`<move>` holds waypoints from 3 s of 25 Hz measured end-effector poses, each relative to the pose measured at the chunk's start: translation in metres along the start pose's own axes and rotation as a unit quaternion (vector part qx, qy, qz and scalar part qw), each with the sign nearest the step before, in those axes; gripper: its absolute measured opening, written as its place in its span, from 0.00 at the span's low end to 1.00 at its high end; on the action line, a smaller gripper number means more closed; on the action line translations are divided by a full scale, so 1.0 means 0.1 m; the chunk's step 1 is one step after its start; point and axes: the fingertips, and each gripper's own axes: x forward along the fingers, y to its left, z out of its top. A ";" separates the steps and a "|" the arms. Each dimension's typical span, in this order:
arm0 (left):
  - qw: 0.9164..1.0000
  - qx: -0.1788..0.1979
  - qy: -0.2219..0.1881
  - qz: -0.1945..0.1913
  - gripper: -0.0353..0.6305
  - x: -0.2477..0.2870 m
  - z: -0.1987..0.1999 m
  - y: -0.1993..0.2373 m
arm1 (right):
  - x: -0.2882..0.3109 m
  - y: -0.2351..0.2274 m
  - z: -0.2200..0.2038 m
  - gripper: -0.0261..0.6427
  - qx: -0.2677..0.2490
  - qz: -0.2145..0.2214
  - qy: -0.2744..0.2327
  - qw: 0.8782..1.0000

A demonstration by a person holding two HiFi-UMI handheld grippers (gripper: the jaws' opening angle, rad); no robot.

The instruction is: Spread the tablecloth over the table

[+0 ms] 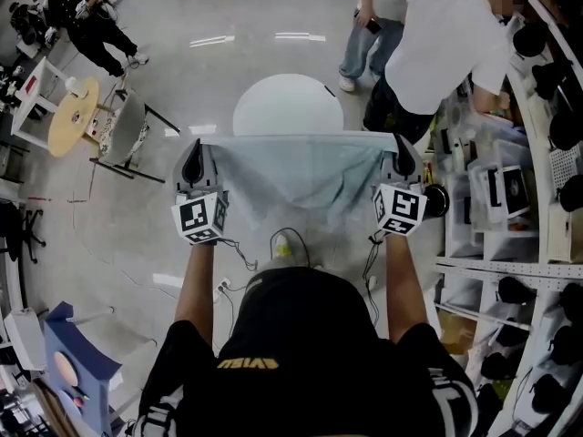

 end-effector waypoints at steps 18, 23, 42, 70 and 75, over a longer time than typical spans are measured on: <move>0.997 -0.026 -0.036 -0.056 0.08 0.80 -0.07 0.66 | 0.60 0.45 0.14 0.09 -0.018 -0.066 0.026 0.997; 0.997 -0.014 -0.027 -0.067 0.08 0.85 -0.23 0.73 | 0.68 0.53 0.09 0.09 -0.025 -0.073 0.042 0.996; 0.999 -0.013 -0.012 -0.051 0.09 2.26 -0.42 0.88 | 2.23 0.31 -0.10 0.09 -0.008 -0.067 0.037 0.997; 0.999 0.024 0.021 -0.002 0.08 4.62 -0.43 0.72 | 4.83 -0.44 -0.35 0.08 0.012 0.006 0.030 0.999; 0.999 0.020 0.020 -0.021 0.08 4.87 -0.45 0.91 | 5.09 -0.32 -0.29 0.06 -0.005 -0.009 0.036 0.999</move>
